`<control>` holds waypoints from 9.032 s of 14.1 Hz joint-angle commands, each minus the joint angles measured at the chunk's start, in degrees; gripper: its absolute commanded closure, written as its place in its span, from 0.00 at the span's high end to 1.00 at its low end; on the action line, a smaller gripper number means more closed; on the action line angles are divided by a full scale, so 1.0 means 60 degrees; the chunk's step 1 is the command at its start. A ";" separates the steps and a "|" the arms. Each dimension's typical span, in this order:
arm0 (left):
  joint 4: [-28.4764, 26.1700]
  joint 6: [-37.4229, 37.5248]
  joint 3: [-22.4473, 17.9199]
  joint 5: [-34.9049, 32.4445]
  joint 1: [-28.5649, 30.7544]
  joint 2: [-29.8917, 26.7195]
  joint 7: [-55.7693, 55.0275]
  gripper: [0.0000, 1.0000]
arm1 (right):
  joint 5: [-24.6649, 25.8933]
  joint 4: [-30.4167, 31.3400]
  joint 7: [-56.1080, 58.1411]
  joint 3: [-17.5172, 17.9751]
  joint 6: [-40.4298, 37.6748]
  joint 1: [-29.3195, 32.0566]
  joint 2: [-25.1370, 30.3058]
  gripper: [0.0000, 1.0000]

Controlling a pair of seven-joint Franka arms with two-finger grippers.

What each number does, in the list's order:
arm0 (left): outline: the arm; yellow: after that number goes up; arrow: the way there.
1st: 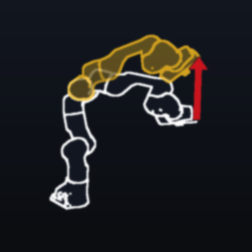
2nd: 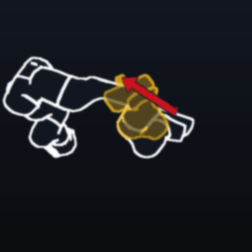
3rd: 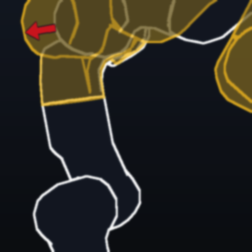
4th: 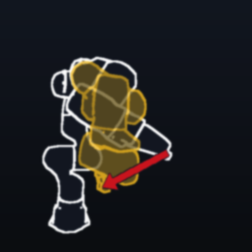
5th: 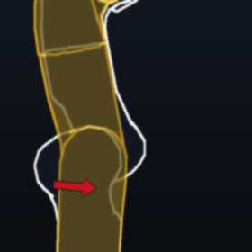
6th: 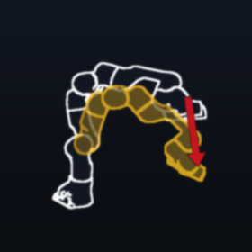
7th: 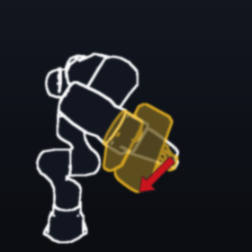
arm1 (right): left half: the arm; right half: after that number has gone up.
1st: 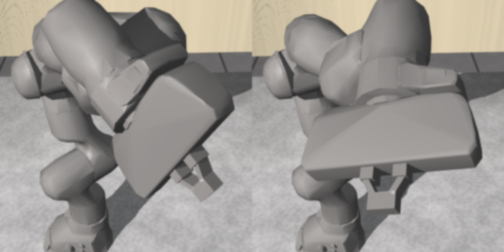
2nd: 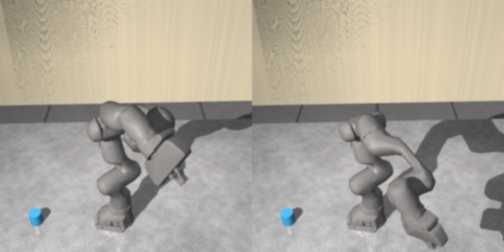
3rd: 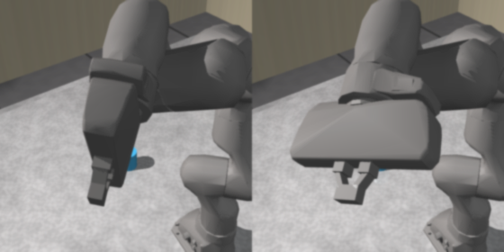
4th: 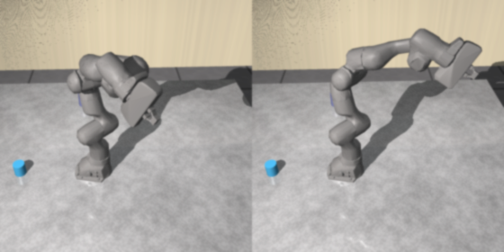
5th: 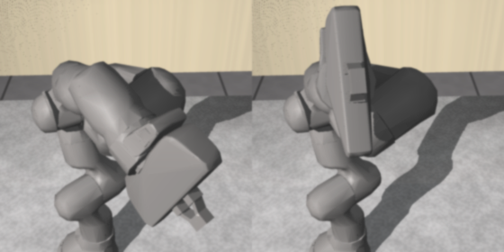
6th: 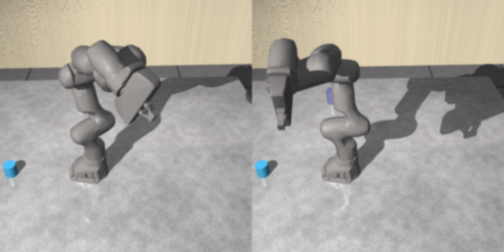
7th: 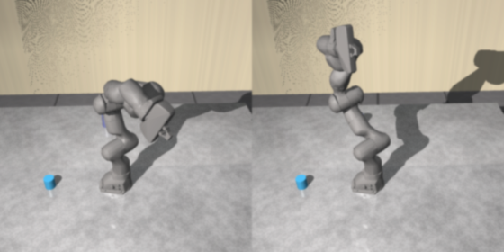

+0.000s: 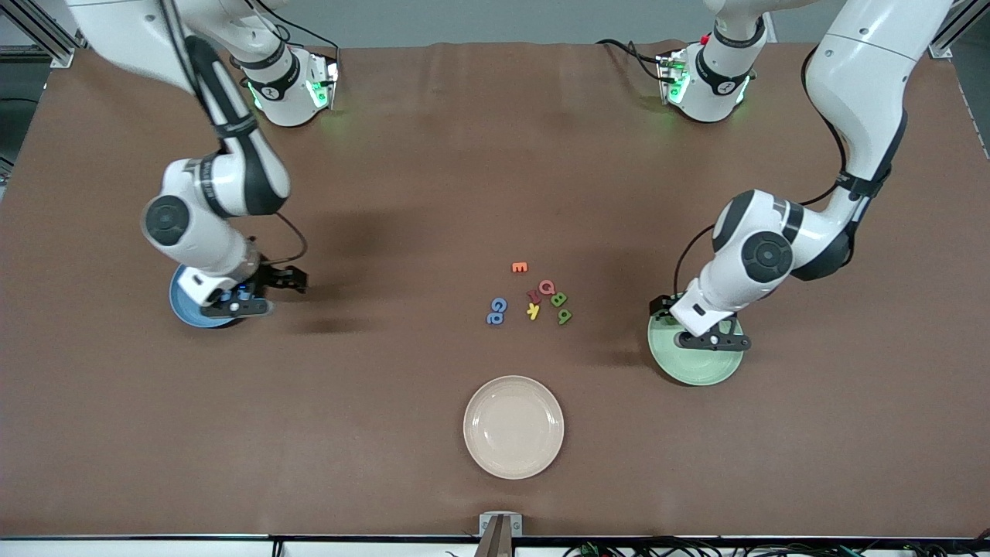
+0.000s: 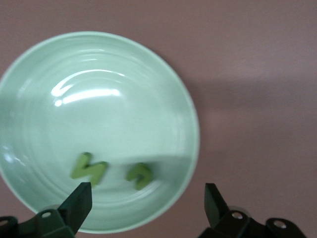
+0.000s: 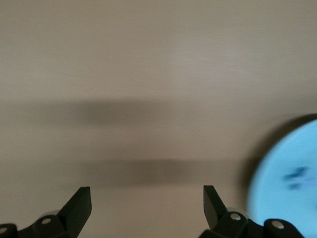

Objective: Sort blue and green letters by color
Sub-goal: 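Drop the blue x on the blue plate while the left gripper drops N, then grasp the blue o with the right gripper while the left gripper grasps green B, then drop the blue o on the blue plate while the left gripper drops B, then grasp the blue g with the right gripper while the left gripper grasps green b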

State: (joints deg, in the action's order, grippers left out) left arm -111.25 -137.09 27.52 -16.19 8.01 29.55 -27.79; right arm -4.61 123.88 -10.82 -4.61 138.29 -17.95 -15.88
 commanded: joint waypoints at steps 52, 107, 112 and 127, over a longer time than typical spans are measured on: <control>0.1989 0.0390 -0.0690 -0.0143 -0.3256 0.1786 -0.9244 0.23 | 0.0343 -0.7792 -0.2671 -0.0242 -0.3537 -0.2958 -0.5049 0.00; 0.3424 0.0333 0.0702 -0.2135 -0.2287 0.3161 -0.3441 0.93 | 0.0241 -0.8474 -0.7792 -0.0096 -0.1208 -0.4917 -0.6405 0.87; 0.3424 0.0333 0.0672 -0.2150 -0.2375 0.3308 -0.3016 0.77 | 0.0226 -0.8445 -0.7967 -0.0096 -0.1207 -0.4991 -0.6420 0.50; 0.3424 0.0333 0.0438 -0.2472 -0.2595 0.3454 -0.2986 0.58 | 0.0299 -0.8066 -0.5366 -0.0155 -0.4175 -0.3763 -0.5326 0.00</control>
State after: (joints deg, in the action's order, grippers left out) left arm -91.70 -135.13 30.30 -30.21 -7.15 49.47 -46.16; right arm -3.20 73.74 -49.38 -6.33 119.95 -44.52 -52.26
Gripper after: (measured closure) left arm 0.366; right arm 0.652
